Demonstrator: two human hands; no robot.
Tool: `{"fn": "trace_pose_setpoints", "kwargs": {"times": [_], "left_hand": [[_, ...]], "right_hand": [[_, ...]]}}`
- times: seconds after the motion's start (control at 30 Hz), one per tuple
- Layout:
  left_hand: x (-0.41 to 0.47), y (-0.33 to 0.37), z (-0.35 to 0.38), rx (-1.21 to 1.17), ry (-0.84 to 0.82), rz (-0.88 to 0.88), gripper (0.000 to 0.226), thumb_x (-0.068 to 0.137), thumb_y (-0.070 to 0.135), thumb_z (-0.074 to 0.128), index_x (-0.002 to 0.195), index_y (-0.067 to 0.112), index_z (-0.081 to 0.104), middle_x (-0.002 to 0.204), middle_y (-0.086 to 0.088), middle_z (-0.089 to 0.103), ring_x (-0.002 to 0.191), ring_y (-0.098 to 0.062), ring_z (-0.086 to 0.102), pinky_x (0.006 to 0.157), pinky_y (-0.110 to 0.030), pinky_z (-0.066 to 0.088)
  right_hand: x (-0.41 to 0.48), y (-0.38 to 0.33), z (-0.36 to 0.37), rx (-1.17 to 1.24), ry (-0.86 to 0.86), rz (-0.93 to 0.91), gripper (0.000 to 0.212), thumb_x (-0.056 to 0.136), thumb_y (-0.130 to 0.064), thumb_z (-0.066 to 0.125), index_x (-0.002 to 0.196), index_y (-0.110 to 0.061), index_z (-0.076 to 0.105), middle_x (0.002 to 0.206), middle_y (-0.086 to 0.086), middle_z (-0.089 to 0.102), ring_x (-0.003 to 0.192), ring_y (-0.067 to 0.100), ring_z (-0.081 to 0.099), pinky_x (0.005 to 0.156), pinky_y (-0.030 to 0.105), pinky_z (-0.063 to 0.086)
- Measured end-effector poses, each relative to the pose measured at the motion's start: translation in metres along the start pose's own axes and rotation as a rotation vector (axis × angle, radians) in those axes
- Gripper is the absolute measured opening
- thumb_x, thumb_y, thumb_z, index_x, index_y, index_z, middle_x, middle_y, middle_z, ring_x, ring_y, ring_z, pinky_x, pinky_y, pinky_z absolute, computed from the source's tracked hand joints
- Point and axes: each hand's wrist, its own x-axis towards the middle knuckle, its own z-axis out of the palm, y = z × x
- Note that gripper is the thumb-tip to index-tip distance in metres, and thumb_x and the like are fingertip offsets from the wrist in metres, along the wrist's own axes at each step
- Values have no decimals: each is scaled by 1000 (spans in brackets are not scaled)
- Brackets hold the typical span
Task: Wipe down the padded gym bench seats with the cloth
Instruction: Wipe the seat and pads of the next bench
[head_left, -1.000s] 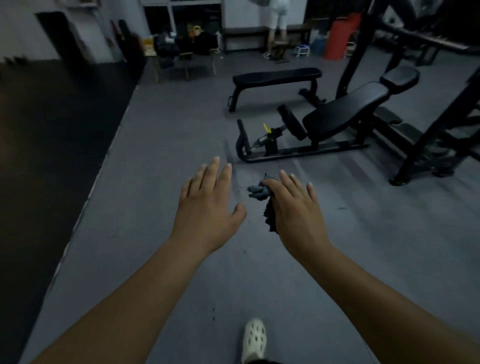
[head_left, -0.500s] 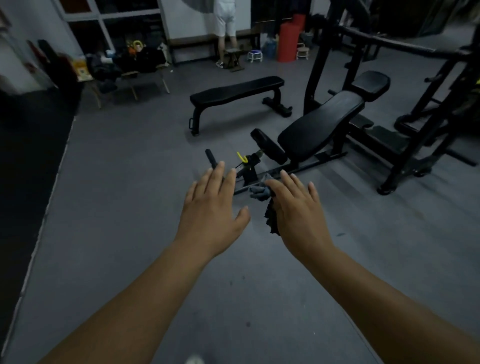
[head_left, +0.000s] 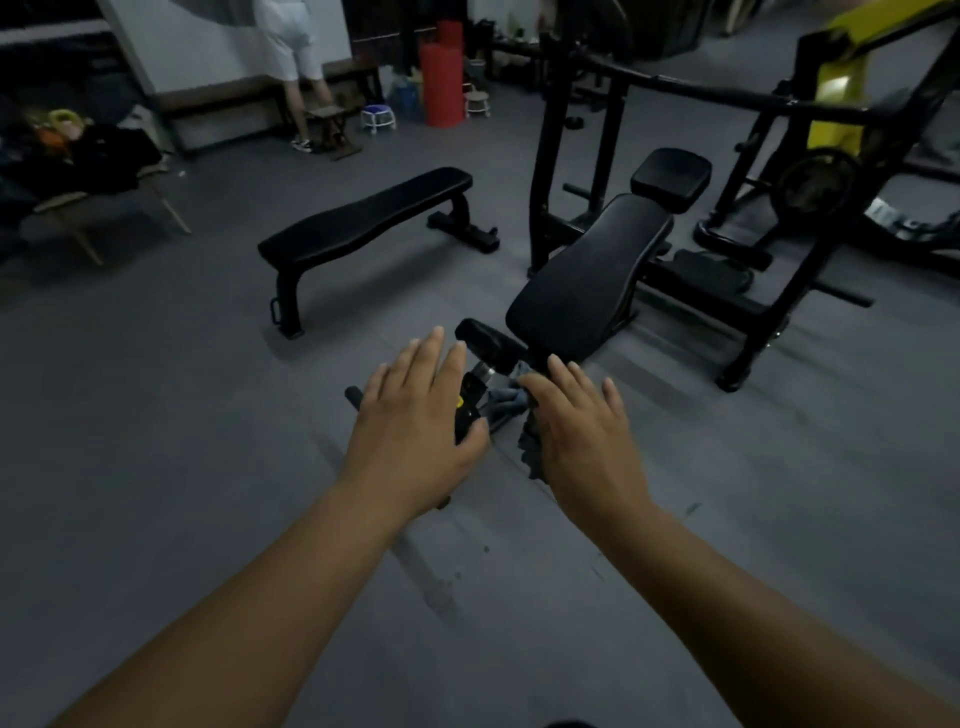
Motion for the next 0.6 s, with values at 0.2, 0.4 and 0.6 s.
{"fn": "trace_pose_setpoints", "kwargs": {"times": [0.2, 0.4, 0.6], "left_hand": [[132, -88, 11, -1, -43, 131, 80, 97, 55, 40, 159, 22, 2, 167, -2, -8, 153, -20, -5, 123, -41, 3], [279, -172, 30, 6, -73, 226, 79, 96, 55, 39, 159, 23, 2, 167, -1, -7, 153, -19, -5, 122, -42, 2], [393, -258, 35, -26, -111, 335, 79, 96, 55, 39, 159, 23, 1, 167, -1, -9, 153, -19, -6, 122, -41, 2]], "right_hand": [[129, -4, 63, -35, 89, 78, 42, 102, -11, 49, 141, -27, 46, 156, 15, 39, 148, 35, 30, 120, 59, 18], [271, 3, 139, -43, 146, 191, 40, 102, -12, 49, 139, -24, 49, 156, 16, 40, 147, 35, 31, 119, 61, 19], [380, -18, 200, -92, 189, 294, 39, 99, -10, 54, 136, -22, 53, 152, 17, 44, 143, 38, 37, 116, 64, 24]]}}
